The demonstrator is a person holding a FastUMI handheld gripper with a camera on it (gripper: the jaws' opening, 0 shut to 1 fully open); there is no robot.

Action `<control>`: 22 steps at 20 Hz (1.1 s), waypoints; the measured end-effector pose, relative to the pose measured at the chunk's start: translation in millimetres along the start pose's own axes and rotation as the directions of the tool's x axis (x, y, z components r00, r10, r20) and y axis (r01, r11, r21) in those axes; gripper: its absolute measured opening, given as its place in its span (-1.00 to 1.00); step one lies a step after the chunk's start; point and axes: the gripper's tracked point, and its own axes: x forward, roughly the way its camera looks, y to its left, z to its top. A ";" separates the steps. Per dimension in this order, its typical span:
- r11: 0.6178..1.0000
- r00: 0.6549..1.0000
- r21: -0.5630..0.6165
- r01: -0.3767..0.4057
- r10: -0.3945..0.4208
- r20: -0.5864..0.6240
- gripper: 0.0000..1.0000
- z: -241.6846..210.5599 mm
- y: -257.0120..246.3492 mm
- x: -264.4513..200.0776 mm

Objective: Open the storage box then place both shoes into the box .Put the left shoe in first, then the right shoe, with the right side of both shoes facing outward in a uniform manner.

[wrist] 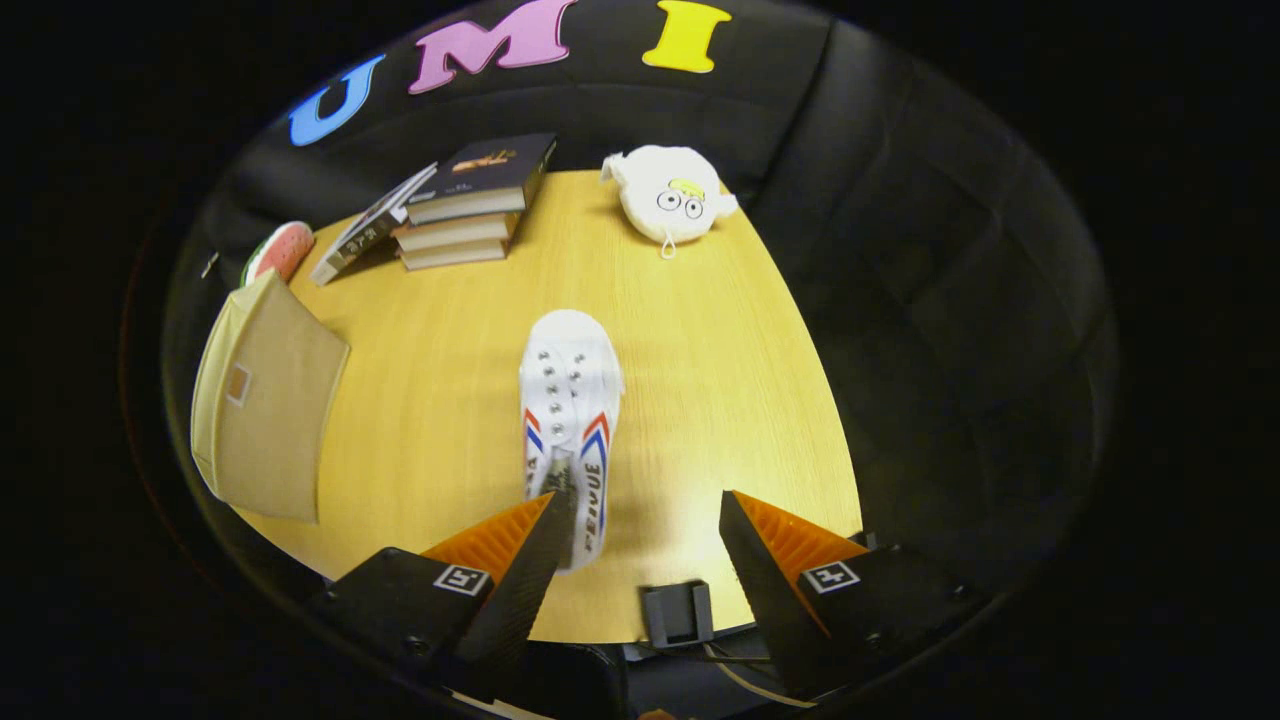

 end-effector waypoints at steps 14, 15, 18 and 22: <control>0.996 0.996 -0.032 -0.078 0.079 0.029 0.96 15.7 19.3 80.8; 0.994 0.994 -0.025 -0.105 0.105 0.025 0.87 14.2 25.0 81.8; 0.984 0.985 0.040 -0.174 0.173 0.015 0.20 14.0 44.3 82.5; 0.977 0.982 0.107 -0.186 0.186 0.013 -0.50 14.6 40.5 83.0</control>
